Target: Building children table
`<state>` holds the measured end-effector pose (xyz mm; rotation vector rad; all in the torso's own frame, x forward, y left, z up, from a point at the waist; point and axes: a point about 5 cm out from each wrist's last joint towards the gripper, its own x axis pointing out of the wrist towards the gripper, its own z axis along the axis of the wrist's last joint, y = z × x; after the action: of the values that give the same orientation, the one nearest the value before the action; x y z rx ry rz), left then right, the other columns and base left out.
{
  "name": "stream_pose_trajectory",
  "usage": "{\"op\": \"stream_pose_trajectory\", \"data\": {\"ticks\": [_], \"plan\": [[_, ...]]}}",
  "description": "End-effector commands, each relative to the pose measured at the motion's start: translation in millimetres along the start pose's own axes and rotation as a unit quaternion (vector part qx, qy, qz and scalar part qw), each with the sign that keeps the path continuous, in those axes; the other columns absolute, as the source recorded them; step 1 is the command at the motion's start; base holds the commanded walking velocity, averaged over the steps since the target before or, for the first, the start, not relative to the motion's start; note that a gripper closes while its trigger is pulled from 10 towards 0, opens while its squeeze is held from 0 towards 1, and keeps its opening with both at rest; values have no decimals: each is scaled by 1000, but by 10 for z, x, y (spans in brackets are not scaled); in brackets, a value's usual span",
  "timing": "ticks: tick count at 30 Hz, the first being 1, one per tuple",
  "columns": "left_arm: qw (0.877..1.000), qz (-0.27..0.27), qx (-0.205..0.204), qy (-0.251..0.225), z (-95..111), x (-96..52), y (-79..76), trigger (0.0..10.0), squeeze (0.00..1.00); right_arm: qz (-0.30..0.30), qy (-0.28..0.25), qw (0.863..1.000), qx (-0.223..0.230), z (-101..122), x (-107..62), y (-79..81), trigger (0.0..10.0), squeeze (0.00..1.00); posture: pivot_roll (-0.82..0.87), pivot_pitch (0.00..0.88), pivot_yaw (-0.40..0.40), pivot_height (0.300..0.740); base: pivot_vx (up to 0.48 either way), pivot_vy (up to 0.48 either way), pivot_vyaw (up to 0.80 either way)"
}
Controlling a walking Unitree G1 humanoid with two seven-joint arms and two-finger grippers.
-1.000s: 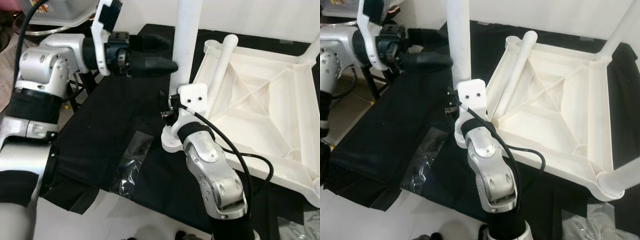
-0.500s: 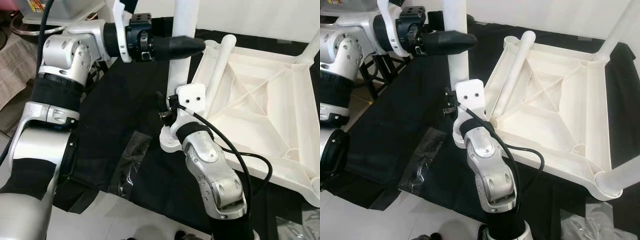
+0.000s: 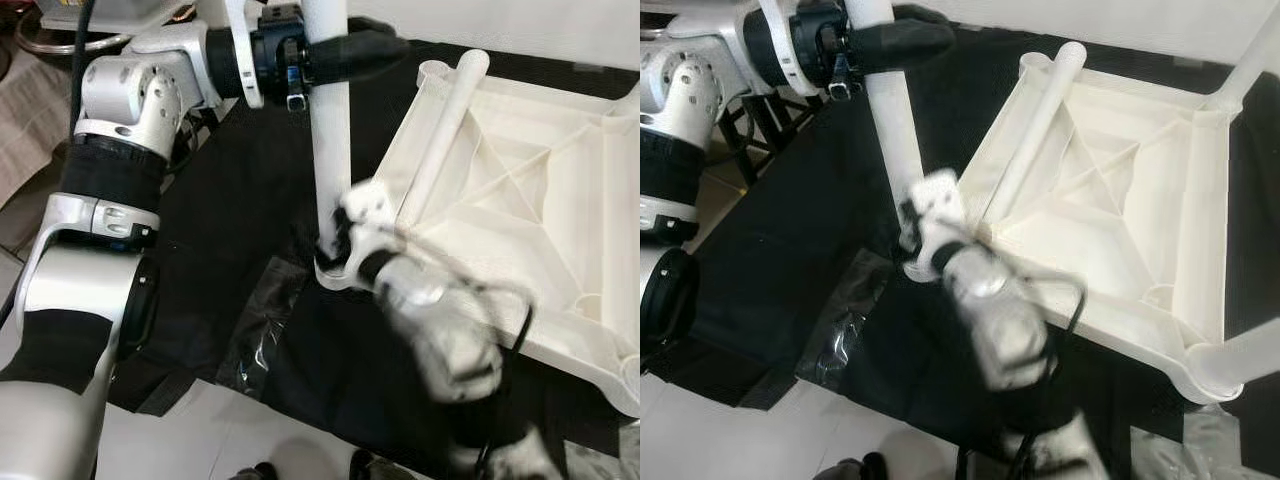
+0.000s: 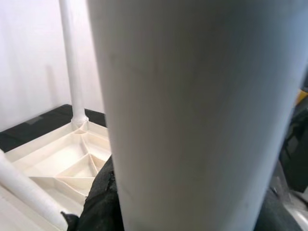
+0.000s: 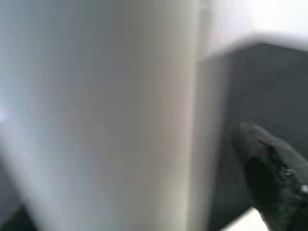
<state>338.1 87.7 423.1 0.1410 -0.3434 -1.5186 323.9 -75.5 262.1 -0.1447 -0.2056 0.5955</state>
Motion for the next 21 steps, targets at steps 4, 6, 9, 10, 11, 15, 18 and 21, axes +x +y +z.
{"op": "stream_pose_trajectory", "data": {"ticks": [4, 6, 9, 10, 11, 15, 18, 21], "plan": [[1000, -2, -6, 26, -83, 10, -2, 0, 0, 51, 11, 999, -5, -46, -10, -47, 10000, 1000, -59, 227, 31, 740, 0, 0, 0], [1000, -11, -7, 27, -92, 20, -24, 0, 0, 94, 26, 994, -47, 15, 0, -285, 10000, 1000, -54, 228, 30, 740, 0, 0, 0], [999, -14, -8, 27, -96, 24, -33, 0, 0, 105, 30, 992, -55, 46, 8, -368, 10000, 1000, -54, 228, 30, 740, 0, 0, 0], [999, -19, -9, 28, -102, 27, -45, 0, 0, 131, 31, 989, -54, 64, 20, -388, 10000, 871, -53, 229, 32, 740, 0, 0, 0], [999, -19, -9, 28, -102, 27, -45, 0, 0, 131, 31, 989, -54, 64, 20, -388, 10000, 871, -53, 229, 32, 740, 0, 0, 0], [999, -34, -12, 29, -113, 32, -78, 0, 0, 208, 29, 976, -62, 97, 49, -363, 10000, 0, -47, 226, 45, 740, 0, 0, 0], [998, -63, -13, 26, -122, 62, -137, 0, 0, 281, 35, 956, -78, 133, 144, -337, 10000, 0, -30, 215, 31, 740, 0, 0, 0], [996, -81, -11, 21, -102, 81, -177, 0, 0, 299, 34, 950, -84, 155, 183, -316, 10000, 0, -28, 218, 37, 740, 0, 0, 0]]}}
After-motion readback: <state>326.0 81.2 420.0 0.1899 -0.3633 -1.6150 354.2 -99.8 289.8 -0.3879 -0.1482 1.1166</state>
